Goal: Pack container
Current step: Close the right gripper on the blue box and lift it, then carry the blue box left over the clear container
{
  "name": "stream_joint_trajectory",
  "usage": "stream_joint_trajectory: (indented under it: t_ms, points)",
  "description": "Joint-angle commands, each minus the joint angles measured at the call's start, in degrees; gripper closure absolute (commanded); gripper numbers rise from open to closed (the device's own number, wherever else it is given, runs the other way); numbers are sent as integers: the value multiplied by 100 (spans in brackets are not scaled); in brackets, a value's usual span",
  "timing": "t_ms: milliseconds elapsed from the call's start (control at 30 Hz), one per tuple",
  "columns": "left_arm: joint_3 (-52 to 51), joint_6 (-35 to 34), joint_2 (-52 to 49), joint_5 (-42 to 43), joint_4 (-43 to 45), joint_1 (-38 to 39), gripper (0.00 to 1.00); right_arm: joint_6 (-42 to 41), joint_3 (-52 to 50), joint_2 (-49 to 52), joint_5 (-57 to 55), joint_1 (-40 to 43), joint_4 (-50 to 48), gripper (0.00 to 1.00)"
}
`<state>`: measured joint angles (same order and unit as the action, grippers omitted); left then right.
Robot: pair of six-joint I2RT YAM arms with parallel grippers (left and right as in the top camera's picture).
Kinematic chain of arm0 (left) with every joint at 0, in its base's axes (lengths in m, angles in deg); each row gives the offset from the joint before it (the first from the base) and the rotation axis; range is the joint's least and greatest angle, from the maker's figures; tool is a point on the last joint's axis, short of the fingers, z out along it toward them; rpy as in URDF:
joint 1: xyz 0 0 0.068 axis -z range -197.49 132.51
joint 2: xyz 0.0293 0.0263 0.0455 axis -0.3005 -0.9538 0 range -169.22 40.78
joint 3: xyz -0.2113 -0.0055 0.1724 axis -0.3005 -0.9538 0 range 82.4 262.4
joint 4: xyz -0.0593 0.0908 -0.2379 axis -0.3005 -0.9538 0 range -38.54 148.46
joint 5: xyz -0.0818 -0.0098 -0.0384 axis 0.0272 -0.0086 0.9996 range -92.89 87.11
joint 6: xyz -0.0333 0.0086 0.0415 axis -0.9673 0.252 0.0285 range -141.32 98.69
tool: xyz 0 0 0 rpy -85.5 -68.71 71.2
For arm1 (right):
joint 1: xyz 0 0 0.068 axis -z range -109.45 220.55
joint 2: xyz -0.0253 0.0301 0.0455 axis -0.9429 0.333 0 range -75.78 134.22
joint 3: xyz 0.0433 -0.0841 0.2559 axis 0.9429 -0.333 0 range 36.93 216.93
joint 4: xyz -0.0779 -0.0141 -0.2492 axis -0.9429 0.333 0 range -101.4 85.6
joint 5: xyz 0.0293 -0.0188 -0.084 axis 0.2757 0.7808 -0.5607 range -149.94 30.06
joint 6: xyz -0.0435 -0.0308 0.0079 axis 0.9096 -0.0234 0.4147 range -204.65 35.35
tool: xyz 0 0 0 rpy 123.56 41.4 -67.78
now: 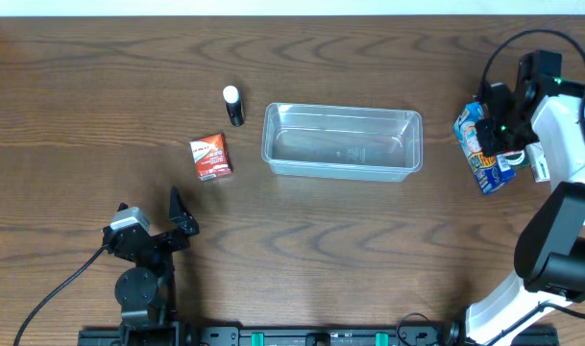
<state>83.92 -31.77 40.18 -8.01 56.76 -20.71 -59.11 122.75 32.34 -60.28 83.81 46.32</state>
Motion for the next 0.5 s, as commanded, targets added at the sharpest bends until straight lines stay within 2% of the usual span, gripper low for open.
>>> stream_joint_trajectory:
  t_ms: [0, 267, 467]
  points:
    - [-129, 35, 37, -153, -195, -13, 2, -42, 664, -557, -92, -61, 118, 98]
    - [-129, 35, 37, -153, -195, -13, 2, 17, 1606, -1596, -70, -640, 170, 99]
    - [-129, 35, 37, -153, -195, -13, 2, 704, 1628, -2039, 232, -1633, 249, 99]
